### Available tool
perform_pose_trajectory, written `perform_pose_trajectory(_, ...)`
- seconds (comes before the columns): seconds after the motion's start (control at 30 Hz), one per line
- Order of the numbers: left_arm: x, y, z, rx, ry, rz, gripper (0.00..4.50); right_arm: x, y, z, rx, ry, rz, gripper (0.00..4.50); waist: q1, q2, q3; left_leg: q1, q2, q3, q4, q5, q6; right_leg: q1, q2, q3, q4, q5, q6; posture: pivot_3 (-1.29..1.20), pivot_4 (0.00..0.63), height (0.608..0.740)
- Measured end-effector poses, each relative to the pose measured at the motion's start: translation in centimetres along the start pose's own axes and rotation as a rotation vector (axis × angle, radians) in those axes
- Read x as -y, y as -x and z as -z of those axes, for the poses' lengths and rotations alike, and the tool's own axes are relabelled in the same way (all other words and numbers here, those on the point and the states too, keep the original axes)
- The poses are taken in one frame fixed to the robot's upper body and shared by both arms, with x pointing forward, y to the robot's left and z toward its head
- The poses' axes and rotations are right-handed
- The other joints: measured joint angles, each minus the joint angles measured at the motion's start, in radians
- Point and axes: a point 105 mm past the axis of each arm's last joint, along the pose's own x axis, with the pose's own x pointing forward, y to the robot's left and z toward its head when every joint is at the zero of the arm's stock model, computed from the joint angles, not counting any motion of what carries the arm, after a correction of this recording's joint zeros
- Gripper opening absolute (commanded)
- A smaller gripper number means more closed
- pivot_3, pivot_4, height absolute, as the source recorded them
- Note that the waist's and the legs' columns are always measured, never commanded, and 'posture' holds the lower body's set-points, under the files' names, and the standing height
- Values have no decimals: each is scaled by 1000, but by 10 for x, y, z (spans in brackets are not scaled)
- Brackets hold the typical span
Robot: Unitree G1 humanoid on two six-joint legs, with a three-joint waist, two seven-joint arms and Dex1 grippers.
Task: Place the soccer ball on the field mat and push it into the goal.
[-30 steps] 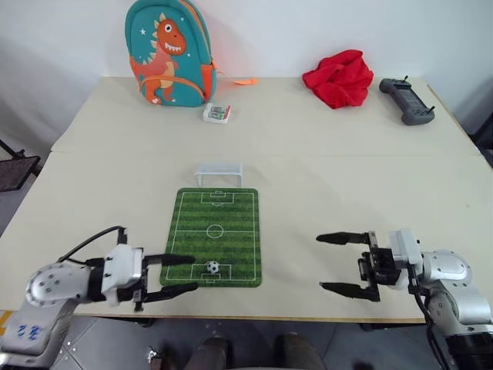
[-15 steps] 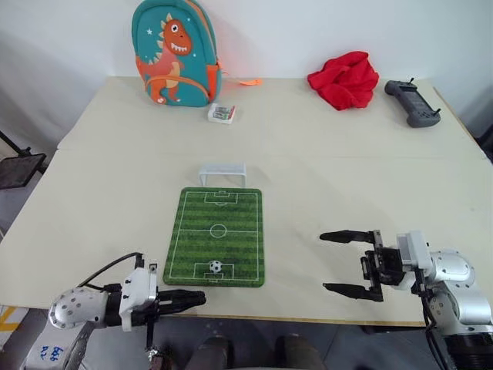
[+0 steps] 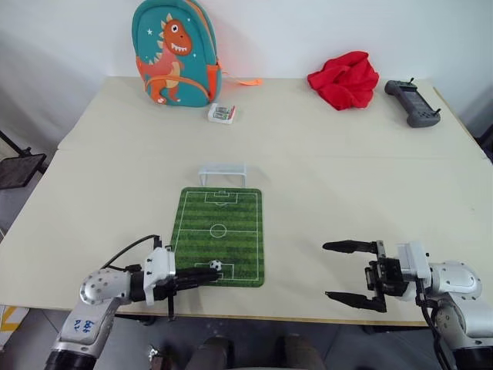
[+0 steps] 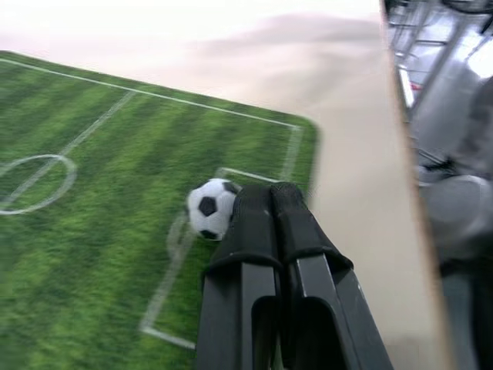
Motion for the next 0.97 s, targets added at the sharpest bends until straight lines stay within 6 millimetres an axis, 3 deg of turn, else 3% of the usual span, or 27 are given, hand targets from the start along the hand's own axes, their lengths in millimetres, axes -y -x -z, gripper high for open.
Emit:
perform_pose_trajectory(0.1,-36,-11,-7,7,-90,-87,61,5,-7,-2,44,11,63,4500,1,0,0,-1,-1,-1,3,0,0,0,0,-1,2,0,1,0,150,740)
perform_pose_trajectory(0.2,-57,-17,-19,37,-146,-116,61,10,-13,-5,83,19,136,4500,-5,0,0,-1,-1,0,4,0,0,-1,0,0,3,1,2,0,150,740)
perform_pose_trajectory(0.33,-63,-16,-36,103,-170,-96,61,18,-19,-10,136,11,232,4500,-14,-1,0,-2,-1,1,3,0,0,-6,1,1,8,1,2,0,150,740)
perform_pose_trajectory(0.53,-51,36,-22,76,-64,-217,61,33,-15,-17,198,28,371,4500,-32,-1,0,-2,0,1,2,0,-1,-6,1,4,8,1,1,0,150,740)
perform_pose_trajectory(0.63,-50,73,-15,75,16,-386,61,39,-12,-19,209,38,412,4500,-28,-1,0,-2,-1,0,2,0,0,-6,1,4,8,1,1,0,150,740)
perform_pose_trajectory(0.83,-50,122,-7,36,79,-695,61,43,-11,-16,222,42,449,4500,-13,-1,0,-2,-1,0,2,-1,0,-5,1,4,7,1,1,0,150,740)
perform_pose_trajectory(0.97,-46,135,0,15,126,-848,61,47,-10,-13,222,39,463,4500,-7,-1,0,-1,-1,0,3,-1,0,-5,1,4,7,1,1,0,150,740)
